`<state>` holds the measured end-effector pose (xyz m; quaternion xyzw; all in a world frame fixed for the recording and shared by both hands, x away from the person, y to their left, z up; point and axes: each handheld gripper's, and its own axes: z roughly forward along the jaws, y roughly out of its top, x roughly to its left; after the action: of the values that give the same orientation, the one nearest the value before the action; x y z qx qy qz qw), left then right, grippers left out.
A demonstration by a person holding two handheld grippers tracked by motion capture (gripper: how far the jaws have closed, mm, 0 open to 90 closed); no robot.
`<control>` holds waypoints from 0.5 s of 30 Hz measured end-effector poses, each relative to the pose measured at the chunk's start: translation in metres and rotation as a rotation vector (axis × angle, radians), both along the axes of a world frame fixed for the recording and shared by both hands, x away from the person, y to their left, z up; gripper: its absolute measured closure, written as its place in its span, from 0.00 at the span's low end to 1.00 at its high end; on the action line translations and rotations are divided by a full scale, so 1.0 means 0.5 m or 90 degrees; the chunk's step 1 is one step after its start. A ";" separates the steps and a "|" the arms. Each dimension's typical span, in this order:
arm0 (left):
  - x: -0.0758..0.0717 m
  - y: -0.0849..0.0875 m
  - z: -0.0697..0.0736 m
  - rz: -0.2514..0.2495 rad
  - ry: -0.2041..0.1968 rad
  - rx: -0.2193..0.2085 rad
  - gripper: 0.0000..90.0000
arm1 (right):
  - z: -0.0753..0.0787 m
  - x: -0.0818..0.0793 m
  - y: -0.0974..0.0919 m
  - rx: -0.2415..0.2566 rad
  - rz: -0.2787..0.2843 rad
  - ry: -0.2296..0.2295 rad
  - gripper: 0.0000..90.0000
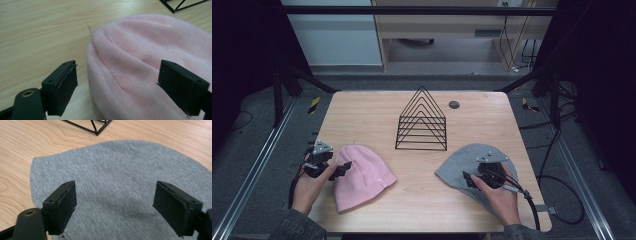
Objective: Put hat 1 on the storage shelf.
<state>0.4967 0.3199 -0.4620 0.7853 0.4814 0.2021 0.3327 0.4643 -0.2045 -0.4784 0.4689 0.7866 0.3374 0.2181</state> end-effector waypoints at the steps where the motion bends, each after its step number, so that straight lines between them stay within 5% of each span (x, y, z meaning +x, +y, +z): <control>1: 0.003 0.001 -0.001 0.000 0.002 -0.001 0.19 | 0.000 0.000 0.001 -0.003 -0.002 -0.001 0.24; 9: 0.028 0.013 0.000 0.020 -0.003 -0.023 0.28 | -0.002 -0.004 0.003 -0.012 0.006 -0.004 0.33; 15: 0.025 0.034 0.012 0.042 -0.029 -0.025 0.38 | -0.002 -0.004 0.004 -0.007 0.012 -0.003 0.36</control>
<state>0.5090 0.3368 -0.4557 0.7577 0.5031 0.2214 0.3518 0.4625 -0.2028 -0.4795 0.4596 0.7923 0.3361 0.2191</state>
